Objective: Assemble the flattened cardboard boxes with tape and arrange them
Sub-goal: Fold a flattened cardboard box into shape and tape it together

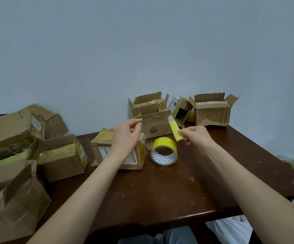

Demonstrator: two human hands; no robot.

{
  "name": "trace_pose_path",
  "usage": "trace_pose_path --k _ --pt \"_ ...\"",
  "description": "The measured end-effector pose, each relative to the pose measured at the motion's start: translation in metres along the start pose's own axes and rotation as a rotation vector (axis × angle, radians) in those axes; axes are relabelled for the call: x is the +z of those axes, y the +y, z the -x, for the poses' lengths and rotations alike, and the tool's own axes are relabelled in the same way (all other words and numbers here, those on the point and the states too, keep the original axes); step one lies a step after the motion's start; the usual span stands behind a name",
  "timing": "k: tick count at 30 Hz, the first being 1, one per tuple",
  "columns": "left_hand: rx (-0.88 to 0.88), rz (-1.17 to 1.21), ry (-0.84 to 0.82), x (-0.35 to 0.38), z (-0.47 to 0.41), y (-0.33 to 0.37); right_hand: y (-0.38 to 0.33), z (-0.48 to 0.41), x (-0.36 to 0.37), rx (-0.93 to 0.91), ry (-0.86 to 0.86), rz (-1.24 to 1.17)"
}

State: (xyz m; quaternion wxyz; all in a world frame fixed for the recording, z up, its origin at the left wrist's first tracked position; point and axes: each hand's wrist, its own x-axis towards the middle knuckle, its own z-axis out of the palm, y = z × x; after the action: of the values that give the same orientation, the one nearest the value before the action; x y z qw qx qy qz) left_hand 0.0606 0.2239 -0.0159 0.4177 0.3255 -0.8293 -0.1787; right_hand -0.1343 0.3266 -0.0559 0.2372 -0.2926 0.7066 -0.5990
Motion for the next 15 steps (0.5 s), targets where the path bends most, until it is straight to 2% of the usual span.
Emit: trace_pose_path --k 2,4,8,13,15 --pt "-0.114 0.223 -0.085 0.006 -0.004 0.021 -0.02 0.008 0.016 -0.054 -0.094 -0.184" --pt "-0.226 0.398 -0.172 0.013 -0.008 0.034 -0.033 0.016 0.032 -0.123 -0.176 -0.243" --pt "-0.341 0.41 -0.11 0.018 -0.014 0.027 -0.041 0.021 0.048 -0.197 -0.281 -0.286" --pt "-0.488 0.595 -0.108 0.024 -0.007 0.013 -0.036 0.016 0.062 -0.163 -0.332 -0.323" --pt "-0.49 0.622 -0.103 0.022 -0.006 0.011 -0.034 0.014 0.063 -0.151 -0.36 -0.34"
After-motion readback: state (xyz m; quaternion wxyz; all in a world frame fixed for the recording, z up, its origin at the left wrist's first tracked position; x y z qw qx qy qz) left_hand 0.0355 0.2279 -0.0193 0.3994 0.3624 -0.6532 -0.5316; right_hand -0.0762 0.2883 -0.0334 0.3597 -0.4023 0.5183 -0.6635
